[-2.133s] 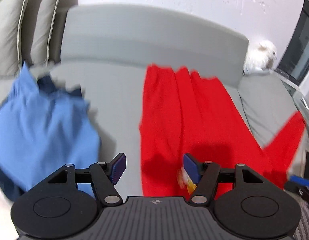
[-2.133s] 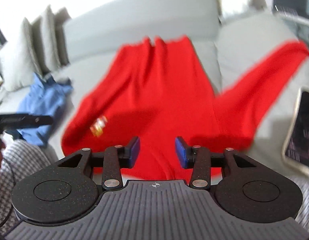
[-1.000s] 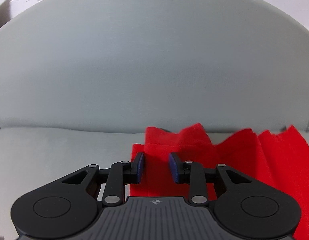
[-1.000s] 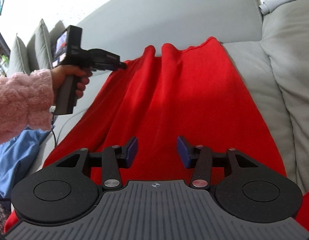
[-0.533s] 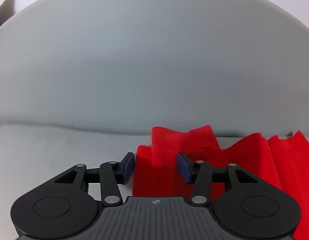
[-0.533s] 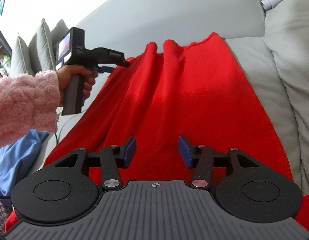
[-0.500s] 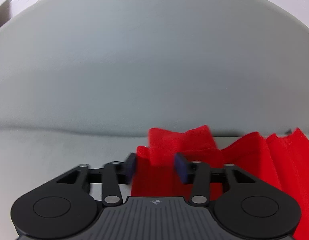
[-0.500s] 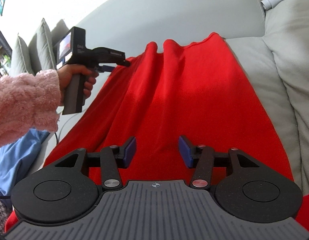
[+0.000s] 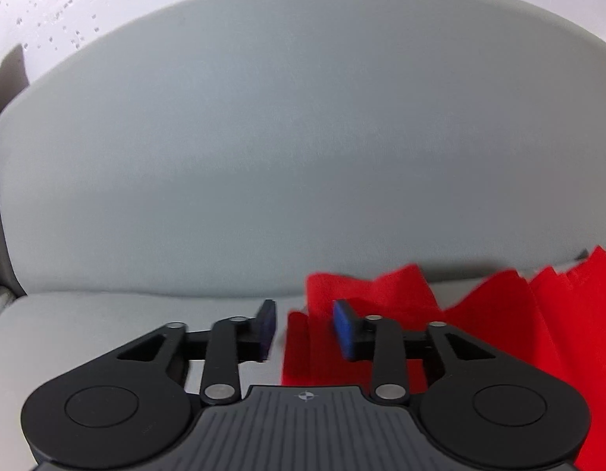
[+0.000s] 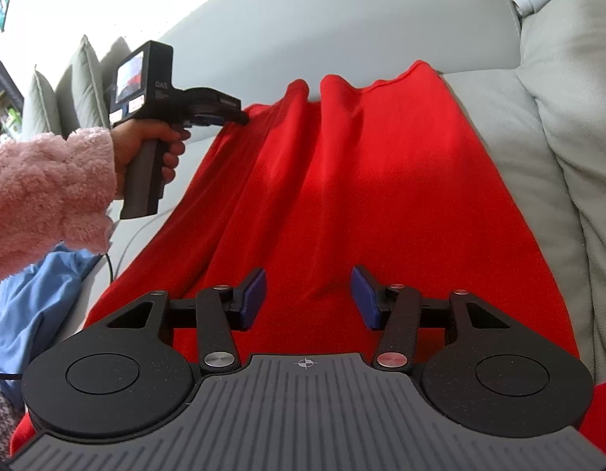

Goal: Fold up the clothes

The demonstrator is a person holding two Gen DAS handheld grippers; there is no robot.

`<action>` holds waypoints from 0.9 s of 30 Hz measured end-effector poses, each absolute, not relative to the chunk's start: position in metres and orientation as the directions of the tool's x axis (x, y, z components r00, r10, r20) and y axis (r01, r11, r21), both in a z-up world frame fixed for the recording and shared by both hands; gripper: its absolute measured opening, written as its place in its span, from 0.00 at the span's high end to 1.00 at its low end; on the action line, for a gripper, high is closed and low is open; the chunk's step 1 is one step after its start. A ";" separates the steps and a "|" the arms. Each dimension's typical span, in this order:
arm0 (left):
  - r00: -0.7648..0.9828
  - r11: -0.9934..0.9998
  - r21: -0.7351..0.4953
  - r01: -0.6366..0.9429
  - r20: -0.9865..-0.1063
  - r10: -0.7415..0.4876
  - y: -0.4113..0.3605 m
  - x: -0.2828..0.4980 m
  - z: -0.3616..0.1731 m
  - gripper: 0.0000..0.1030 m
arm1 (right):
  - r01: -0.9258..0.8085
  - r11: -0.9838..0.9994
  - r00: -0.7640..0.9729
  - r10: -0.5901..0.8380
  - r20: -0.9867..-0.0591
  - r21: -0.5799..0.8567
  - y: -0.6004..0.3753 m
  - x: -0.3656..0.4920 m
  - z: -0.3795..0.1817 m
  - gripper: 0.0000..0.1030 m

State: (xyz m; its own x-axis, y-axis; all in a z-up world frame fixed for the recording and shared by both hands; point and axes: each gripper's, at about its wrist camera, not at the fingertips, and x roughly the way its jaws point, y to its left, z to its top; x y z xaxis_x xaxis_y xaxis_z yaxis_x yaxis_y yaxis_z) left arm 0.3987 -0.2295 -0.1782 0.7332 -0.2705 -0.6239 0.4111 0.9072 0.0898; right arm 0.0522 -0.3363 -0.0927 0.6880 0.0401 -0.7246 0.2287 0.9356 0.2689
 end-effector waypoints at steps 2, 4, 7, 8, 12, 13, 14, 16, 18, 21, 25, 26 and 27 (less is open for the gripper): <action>0.723 0.900 0.084 0.427 -0.630 -0.284 -0.232 0.401 -0.177 0.60 | 0.228 0.935 0.689 0.042 -0.724 0.272 -0.337 0.052 -0.093 0.47; 0.701 0.890 0.090 0.447 -0.654 -0.285 -0.237 0.410 -0.183 0.61 | 0.228 0.933 0.690 0.046 -0.723 0.277 -0.338 0.051 -0.093 0.47; 0.653 0.876 0.088 0.474 -0.703 -0.282 -0.245 0.420 -0.188 0.66 | 0.229 0.933 0.686 0.048 -0.726 0.278 -0.338 0.051 -0.094 0.47; 0.645 0.876 0.076 0.476 -0.708 -0.289 -0.244 0.420 -0.188 0.73 | 0.229 0.933 0.686 0.049 -0.726 0.279 -0.338 0.051 -0.094 0.46; 0.619 0.862 0.055 0.503 -0.719 -0.316 -0.245 0.419 -0.184 0.93 | 0.226 0.933 0.686 0.051 -0.726 0.279 -0.337 0.051 -0.093 0.45; 0.631 0.853 0.082 0.515 -0.710 -0.313 -0.245 0.415 -0.181 0.93 | 0.225 0.934 0.686 0.051 -0.726 0.279 -0.337 0.051 -0.093 0.45; 0.643 0.844 0.109 0.526 -0.700 -0.310 -0.246 0.410 -0.178 0.93 | 0.225 0.934 0.686 0.051 -0.726 0.278 -0.337 0.050 -0.093 0.45; 0.670 0.835 0.146 0.530 -0.676 -0.307 -0.246 0.402 -0.170 0.93 | 0.225 0.934 0.686 0.051 -0.725 0.279 -0.337 0.050 -0.093 0.45; 0.711 0.841 0.170 0.513 -0.633 -0.306 -0.242 0.388 -0.154 0.93 | 0.225 0.934 0.686 0.051 -0.726 0.278 -0.336 0.050 -0.093 0.45; 0.754 0.852 0.187 0.488 -0.582 -0.305 -0.233 0.370 -0.123 0.93 | 0.225 0.935 0.685 0.048 -0.727 0.274 -0.336 0.051 -0.093 0.45; 0.805 0.867 0.202 0.455 -0.510 -0.303 -0.200 0.330 -0.054 0.93 | 0.224 0.937 0.684 0.045 -0.728 0.268 -0.336 0.051 -0.092 0.45; 0.812 0.869 0.205 0.450 -0.499 -0.303 -0.189 0.321 -0.035 0.93 | 0.225 0.938 0.683 0.040 -0.730 0.262 -0.335 0.051 -0.091 0.45; 0.822 0.872 0.215 0.441 -0.487 -0.296 -0.175 0.308 -0.010 0.93 | 0.230 0.939 0.681 0.032 -0.732 0.255 -0.334 0.051 -0.089 0.45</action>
State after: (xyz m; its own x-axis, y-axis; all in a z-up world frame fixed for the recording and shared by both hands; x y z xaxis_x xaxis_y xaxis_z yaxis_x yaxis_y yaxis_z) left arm 0.3085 -0.1752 -0.0105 0.8221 -0.2955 -0.4866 0.4406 0.8715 0.2151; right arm 0.0515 -0.3337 -0.0886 0.6808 0.0319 -0.7317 0.2303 0.9391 0.2552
